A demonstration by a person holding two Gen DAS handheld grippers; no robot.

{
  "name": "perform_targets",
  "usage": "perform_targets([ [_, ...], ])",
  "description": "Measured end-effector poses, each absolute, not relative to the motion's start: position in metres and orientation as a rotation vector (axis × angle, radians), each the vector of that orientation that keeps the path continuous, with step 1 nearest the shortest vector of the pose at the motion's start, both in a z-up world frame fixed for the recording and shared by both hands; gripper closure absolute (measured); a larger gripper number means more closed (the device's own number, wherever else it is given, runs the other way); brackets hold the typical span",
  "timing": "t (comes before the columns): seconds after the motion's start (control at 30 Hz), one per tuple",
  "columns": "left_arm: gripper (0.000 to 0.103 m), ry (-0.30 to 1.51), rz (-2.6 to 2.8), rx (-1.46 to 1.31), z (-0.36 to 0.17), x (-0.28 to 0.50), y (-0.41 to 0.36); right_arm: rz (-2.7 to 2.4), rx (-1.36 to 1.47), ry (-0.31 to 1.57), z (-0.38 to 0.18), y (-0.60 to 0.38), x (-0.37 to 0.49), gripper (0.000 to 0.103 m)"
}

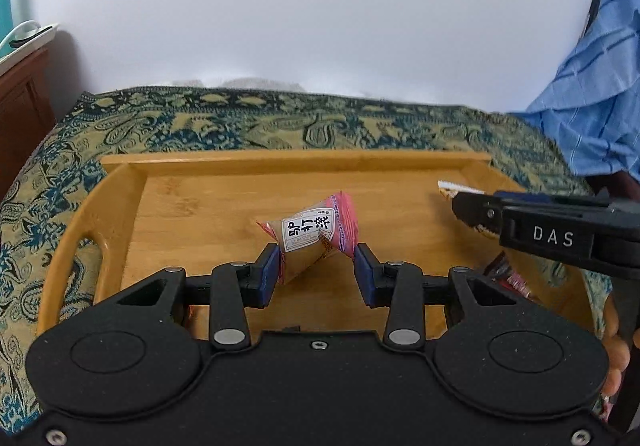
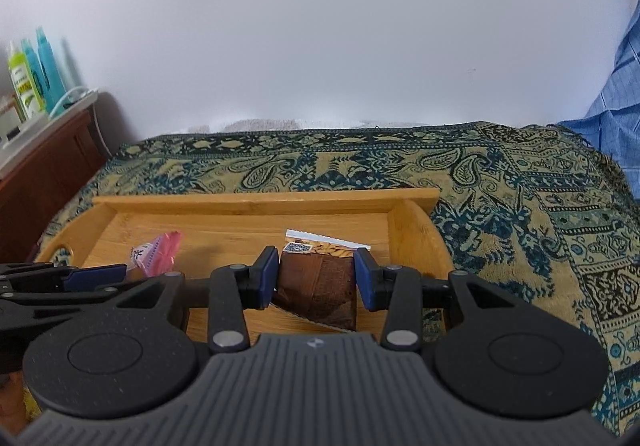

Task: Organize snacks
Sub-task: 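Carry pink packet and chocolate bar onto the tray and open both tools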

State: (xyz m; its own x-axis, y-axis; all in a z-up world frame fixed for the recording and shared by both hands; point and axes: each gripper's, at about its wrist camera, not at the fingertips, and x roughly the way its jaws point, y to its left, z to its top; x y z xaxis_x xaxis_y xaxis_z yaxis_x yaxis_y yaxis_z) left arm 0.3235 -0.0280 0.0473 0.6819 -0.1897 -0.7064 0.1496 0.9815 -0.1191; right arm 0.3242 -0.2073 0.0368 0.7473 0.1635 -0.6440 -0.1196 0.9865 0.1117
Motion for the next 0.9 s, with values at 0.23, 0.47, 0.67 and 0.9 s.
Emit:
perform_targets([
  [0.23,0.064,0.810,-0.188,-0.036,0.044,0.323,-0.030,0.149,0.029,0.718,0.030,-0.202,0.324,0.057],
  [0.47,0.064,0.811,-0.185,-0.030,0.043,0.323,-0.030,0.144,0.032,0.730,0.023,-0.201,0.322,0.057],
  [0.67,0.064,0.808,-0.178,-0.017,0.044,0.323,-0.031,0.137,0.040,0.727,0.020,-0.201,0.322,0.057],
  [0.9,0.062,0.808,-0.175,-0.006,0.043,0.323,-0.033,0.139,0.030,0.722,0.018,-0.200,0.322,0.054],
])
